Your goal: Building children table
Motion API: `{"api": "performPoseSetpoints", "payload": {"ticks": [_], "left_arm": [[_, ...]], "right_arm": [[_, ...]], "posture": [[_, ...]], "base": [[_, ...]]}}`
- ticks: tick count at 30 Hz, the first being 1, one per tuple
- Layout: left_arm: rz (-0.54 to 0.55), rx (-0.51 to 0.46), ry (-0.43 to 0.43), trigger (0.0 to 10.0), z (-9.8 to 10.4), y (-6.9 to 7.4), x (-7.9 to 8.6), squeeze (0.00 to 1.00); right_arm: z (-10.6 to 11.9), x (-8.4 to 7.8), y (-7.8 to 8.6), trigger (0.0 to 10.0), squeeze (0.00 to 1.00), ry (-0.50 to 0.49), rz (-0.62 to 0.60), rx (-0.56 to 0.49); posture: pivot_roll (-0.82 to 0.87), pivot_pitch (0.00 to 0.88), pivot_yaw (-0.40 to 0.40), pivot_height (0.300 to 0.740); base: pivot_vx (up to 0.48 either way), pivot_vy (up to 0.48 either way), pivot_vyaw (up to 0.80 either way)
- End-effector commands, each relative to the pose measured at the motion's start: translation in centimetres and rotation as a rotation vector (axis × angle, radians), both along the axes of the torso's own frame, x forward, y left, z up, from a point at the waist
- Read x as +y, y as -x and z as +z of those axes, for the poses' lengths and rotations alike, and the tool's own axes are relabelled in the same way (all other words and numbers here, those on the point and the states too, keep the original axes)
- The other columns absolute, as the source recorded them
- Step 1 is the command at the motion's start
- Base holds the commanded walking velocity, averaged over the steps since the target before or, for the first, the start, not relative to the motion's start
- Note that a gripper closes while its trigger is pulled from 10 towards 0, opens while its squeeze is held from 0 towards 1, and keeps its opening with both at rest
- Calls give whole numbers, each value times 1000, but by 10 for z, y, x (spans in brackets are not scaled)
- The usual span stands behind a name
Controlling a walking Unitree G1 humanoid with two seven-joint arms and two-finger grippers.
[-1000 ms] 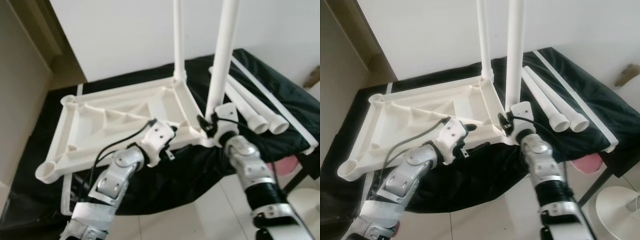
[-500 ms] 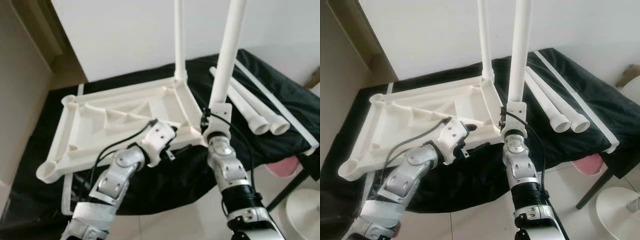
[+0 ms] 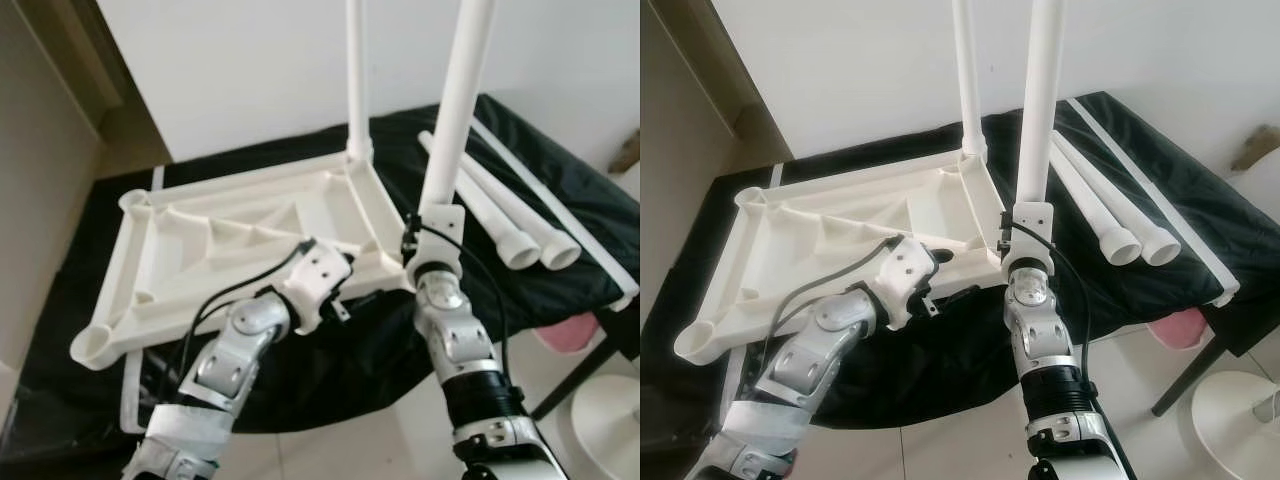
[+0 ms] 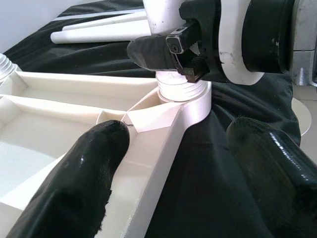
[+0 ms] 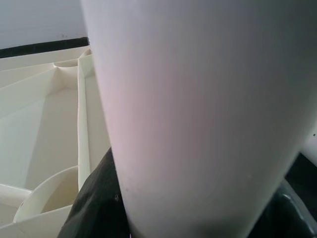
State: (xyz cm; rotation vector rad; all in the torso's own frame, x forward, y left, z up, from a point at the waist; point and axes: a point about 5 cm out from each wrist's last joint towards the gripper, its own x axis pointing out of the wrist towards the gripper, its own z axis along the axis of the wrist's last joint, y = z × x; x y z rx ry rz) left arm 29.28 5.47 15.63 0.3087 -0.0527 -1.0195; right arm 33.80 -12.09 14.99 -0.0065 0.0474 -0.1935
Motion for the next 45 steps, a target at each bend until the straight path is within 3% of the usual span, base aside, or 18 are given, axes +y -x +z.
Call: {"api": "performPoseSetpoints", "payload": {"ticks": [1,2,3,12,17,22,23,33,40,45], "left_arm": [[64,-3,-4,10000,-2,-3,6,0],[64,-3,-4,10000,-2,-3,6,0],[63,-4,-4,10000,-2,-3,6,0],[60,-3,-7,10000,-2,-2,7,0],[57,-3,-7,10000,-2,-2,6,0],[52,-5,-6,10000,-2,-4,5,0],[48,-6,-6,10000,-1,-4,4,0],[32,-9,-6,10000,0,-5,1,0],[34,-10,-4,10000,0,-4,1,0],[38,-11,-2,10000,-1,-2,1,0]], "right_arm": [[-15,-2,4,10000,0,-38,-7,72],[-15,-2,4,10000,0,-38,-7,72],[-14,-2,3,10000,1000,-33,-5,66],[-5,-6,5,10000,1000,-56,57,-7],[-2,-14,8,10000,1000,-57,152,-47],[-3,-30,11,10000,1000,-19,332,-64],[-3,-35,11,10000,0,3,389,-67],[11,-56,-4,10000,0,134,638,-59],[17,-53,-13,10000,0,198,781,-36],[15,-42,-21,10000,0,203,839,-28]], "posture": [[-16,0,109,740],[-16,0,109,740],[-16,0,109,740],[-17,0,112,740],[-23,0,114,740],[-38,0,121,740],[-38,0,121,740],[-45,0,122,740],[-37,0,116,740],[-18,0,101,740]], "base": [[0,0,0],[0,0,0],[0,0,0],[0,0,0],[0,0,0],[0,0,0],[0,0,0],[0,0,0],[0,0,0],[0,0,0]]}}
